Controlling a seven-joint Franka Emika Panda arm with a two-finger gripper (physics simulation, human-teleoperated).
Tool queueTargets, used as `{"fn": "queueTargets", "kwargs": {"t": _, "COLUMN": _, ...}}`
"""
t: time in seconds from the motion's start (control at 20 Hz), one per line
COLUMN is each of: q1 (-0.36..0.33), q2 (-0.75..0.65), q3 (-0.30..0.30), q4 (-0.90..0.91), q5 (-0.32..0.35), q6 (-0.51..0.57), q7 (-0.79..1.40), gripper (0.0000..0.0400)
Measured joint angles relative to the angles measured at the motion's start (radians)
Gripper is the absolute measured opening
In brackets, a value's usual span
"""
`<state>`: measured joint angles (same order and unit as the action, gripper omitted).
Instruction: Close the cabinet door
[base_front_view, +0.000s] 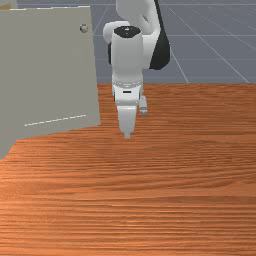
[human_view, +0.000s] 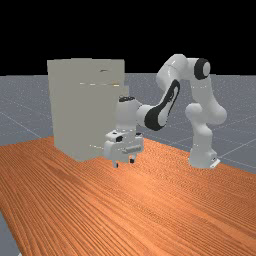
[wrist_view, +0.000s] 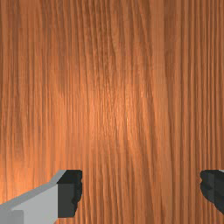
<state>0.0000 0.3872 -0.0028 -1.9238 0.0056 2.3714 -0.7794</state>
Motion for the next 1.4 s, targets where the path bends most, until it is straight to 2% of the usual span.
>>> {"fn": "queueTargets", "kwargs": {"t": 0.2, "q1": 0.001, "q2": -0.007, "q3": -0.035, "q4": -0.021, "q5": -0.031, "q6": -0.038, "q7": 0.056, "gripper": 0.0400}}
{"fn": "queueTargets", "kwargs": {"t": 0.25, "q1": 0.015, "q2": -0.135, "q3": -0.055, "q4": -0.161, "q5": -0.058, "q6": -0.111, "q7": 0.259, "gripper": 0.0245}}
{"fn": "queueTargets", "kwargs": {"t": 0.3, "q1": 0.024, "q2": -0.258, "q3": -0.068, "q4": -0.223, "q5": -0.068, "q6": -0.188, "q7": 0.453, "gripper": 0.0150}}
{"fn": "queueTargets", "kwargs": {"t": 0.35, "q1": 0.027, "q2": -0.335, "q3": -0.074, "q4": -0.246, "q5": -0.071, "q6": -0.243, "q7": 0.646, "gripper": 0.0092}}
{"fn": "queueTargets", "kwargs": {"t": 0.45, "q1": 0.026, "q2": -0.392, "q3": -0.077, "q4": -0.261, "q5": -0.064, "q6": -0.313, "q7": 1.026, "gripper": 0.0034}}
{"fn": "queueTargets", "kwargs": {"t": 0.55, "q1": 0.027, "q2": -0.390, "q3": -0.080, "q4": -0.247, "q5": -0.039, "q6": -0.368, "q7": 1.381, "gripper": 0.0013}}
{"fn": "queueTargets", "kwargs": {"t": 0.7, "q1": 0.023, "q2": -0.383, "q3": -0.087, "q4": -0.231, "q5": -0.012, "q6": -0.404, "q7": 1.577, "gripper": 0.0003}}
{"fn": "queueTargets", "kwargs": {"t": 1.05, "q1": 0.029, "q2": -0.398, "q3": -0.113, "q4": -0.242, "q5": -0.003, "q6": -0.426, "q7": 1.629, "gripper": 0.0000}}
{"fn": "queueTargets", "kwargs": {"t": 1.4, "q1": -0.010, "q2": -0.438, "q3": -0.233, "q4": -0.257, "q5": -0.011, "q6": -0.433, "q7": 1.597, "gripper": 0.0000}}
